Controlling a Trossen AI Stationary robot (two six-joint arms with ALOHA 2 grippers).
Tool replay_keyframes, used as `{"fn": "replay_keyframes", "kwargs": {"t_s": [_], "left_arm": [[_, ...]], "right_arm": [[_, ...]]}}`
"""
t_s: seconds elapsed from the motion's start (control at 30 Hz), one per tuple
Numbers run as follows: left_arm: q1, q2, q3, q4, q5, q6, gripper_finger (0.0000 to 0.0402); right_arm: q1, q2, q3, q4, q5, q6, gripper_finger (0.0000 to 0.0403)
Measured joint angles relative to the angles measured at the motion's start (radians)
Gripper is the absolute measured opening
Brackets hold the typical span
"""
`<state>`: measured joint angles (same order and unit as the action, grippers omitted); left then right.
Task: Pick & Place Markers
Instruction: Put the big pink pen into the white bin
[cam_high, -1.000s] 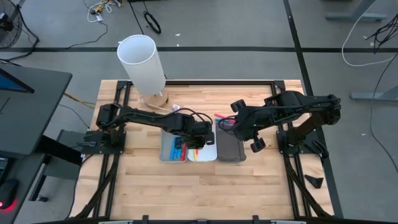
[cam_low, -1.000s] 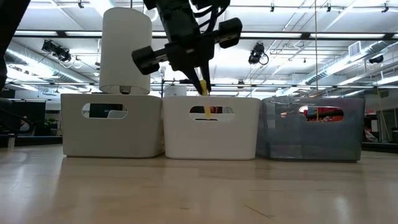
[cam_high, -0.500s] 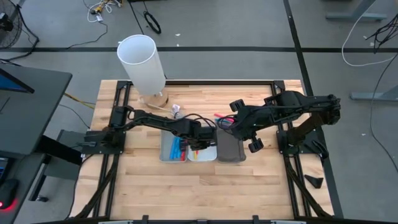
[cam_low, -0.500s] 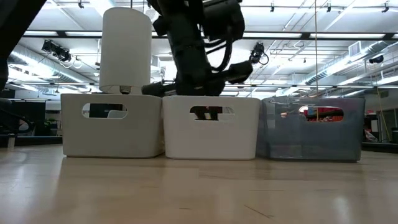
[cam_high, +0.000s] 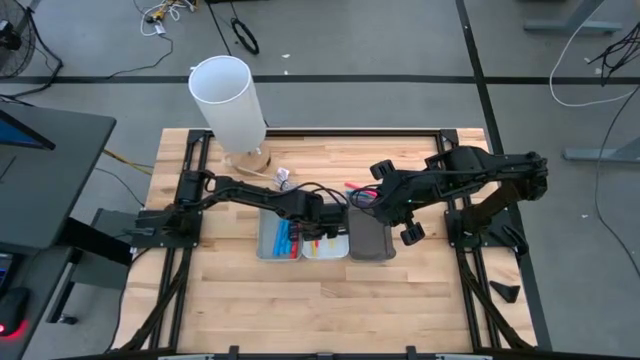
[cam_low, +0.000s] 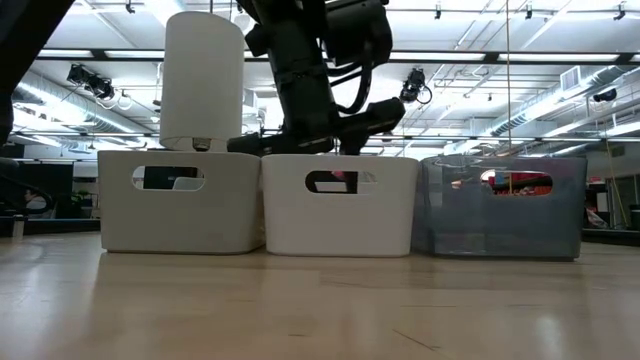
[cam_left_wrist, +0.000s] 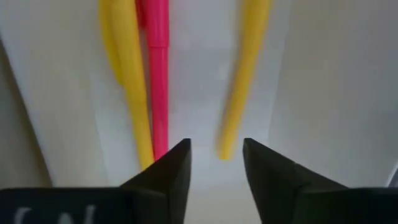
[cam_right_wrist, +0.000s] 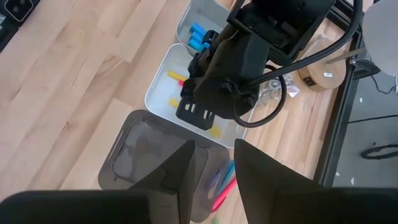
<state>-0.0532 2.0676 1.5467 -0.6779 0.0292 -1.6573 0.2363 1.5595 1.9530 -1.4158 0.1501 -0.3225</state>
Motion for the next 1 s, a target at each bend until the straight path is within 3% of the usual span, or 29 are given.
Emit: {"fn": "replay_keyframes", "kwargs": {"t_s": [0.13, 0.3, 0.73, 1.0], "left_arm": [[0.0, -0.001, 0.0, 0.009, 0.031, 0.02, 0.0199], [0.001, -0.045, 0.0, 0.013, 0.038, 0.15, 0.0234], [0.035, -0.202, 0.001, 0.002, 0.118, 1.042, 0.0232], [0.018, -0.333, 0.001, -0.034, 0.117, 1.382, 0.0232]], "right_arm": [[0.0, 0.0, 0.0, 0.002, 0.0, 0.0, 0.011], [0.0, 0.0, 0.0, 0.002, 0.0, 0.0, 0.011], [0.0, 0.0, 0.0, 0.015, 0.0, 0.055, 0.011], [-0.04, 0.0, -0.001, 0.018, 0.0, 0.222, 0.011]]}}
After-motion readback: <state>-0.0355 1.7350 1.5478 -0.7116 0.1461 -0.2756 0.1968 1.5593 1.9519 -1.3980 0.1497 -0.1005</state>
